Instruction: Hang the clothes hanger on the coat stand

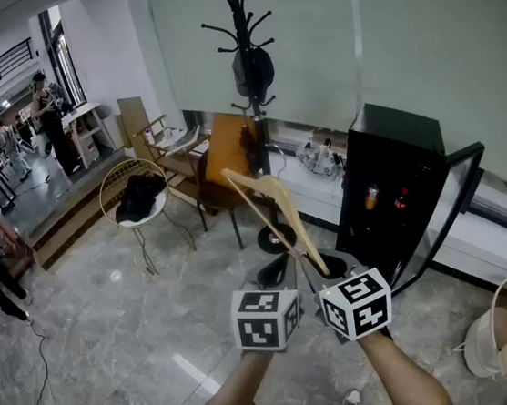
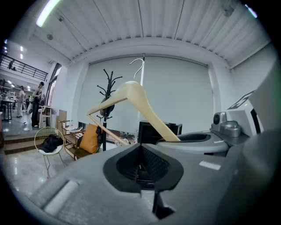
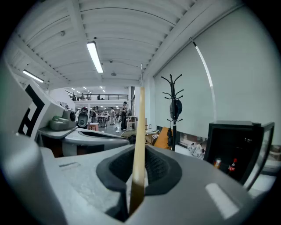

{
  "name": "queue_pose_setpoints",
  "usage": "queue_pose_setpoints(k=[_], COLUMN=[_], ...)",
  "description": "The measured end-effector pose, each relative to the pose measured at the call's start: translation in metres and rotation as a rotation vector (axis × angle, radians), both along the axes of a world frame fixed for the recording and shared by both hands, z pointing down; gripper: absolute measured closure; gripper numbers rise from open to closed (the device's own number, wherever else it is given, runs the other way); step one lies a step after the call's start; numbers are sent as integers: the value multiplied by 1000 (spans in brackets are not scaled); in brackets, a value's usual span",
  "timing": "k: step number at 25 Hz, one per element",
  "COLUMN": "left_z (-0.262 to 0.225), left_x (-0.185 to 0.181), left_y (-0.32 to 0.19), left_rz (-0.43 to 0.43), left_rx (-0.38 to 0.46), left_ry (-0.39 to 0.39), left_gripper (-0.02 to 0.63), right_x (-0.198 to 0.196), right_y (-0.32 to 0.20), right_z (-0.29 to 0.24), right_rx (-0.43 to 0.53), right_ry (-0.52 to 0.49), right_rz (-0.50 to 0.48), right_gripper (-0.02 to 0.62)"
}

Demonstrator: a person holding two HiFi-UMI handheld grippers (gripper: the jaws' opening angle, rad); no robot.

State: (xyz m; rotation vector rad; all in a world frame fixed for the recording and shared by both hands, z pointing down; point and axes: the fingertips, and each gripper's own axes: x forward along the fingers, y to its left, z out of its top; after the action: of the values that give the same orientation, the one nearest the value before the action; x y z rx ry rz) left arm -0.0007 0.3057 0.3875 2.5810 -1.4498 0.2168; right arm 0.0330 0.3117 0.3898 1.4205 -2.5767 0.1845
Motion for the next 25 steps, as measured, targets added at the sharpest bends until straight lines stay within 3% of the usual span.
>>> queue_pose_setpoints(k=[13, 25], left_z=[6, 0], left_x=[-25, -5], left_y=[-29, -119], left_rz=[-8, -54], left_rx=[-6, -4], left_ry=[-7, -31], left_gripper=[601, 601], right_x=[-21, 1], right_y=[-27, -123], right_z=[4, -2], right_rx=[-3, 14], right_ry=[-19, -5], right_rz=[2, -59], right_gripper=[554, 554])
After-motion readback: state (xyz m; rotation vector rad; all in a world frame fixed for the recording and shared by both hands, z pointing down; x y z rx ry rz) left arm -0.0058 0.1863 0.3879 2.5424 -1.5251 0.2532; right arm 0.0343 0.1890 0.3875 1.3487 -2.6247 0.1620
